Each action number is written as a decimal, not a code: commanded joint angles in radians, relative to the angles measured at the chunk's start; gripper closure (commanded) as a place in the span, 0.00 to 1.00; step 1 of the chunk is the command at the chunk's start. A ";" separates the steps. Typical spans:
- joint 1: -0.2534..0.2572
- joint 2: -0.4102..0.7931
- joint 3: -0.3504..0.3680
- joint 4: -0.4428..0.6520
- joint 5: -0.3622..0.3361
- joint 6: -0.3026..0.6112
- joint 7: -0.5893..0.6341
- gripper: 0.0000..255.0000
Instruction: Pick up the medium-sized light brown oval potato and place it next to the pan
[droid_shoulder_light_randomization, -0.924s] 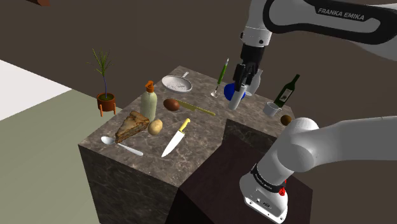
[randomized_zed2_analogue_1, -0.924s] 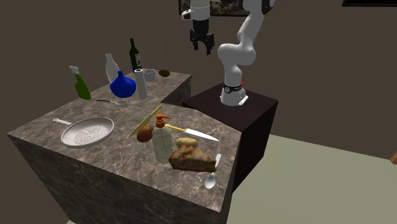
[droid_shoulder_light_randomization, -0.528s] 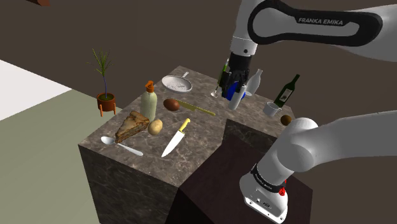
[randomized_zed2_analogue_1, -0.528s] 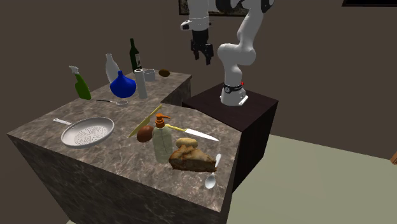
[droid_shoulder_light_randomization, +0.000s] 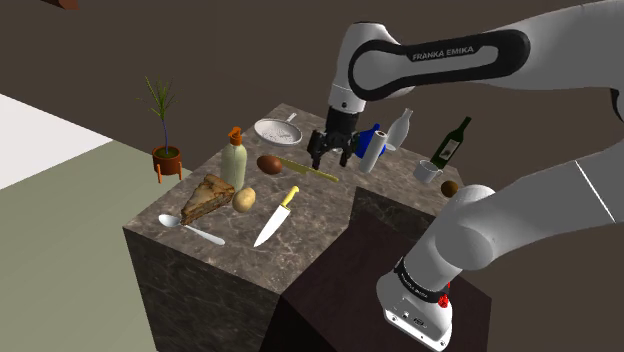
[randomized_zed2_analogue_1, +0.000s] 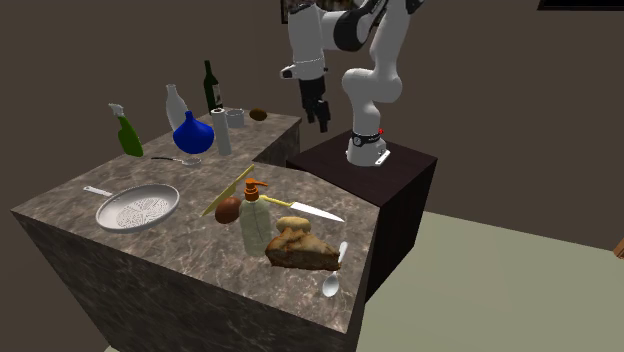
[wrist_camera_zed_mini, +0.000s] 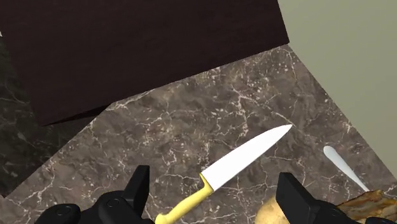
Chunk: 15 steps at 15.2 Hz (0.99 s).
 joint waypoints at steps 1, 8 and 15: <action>-0.001 0.068 0.013 0.000 0.031 0.082 0.050 0.00; 0.004 0.326 0.050 0.047 0.130 0.339 0.198 0.00; 0.013 0.604 0.065 0.167 0.223 0.552 0.313 0.00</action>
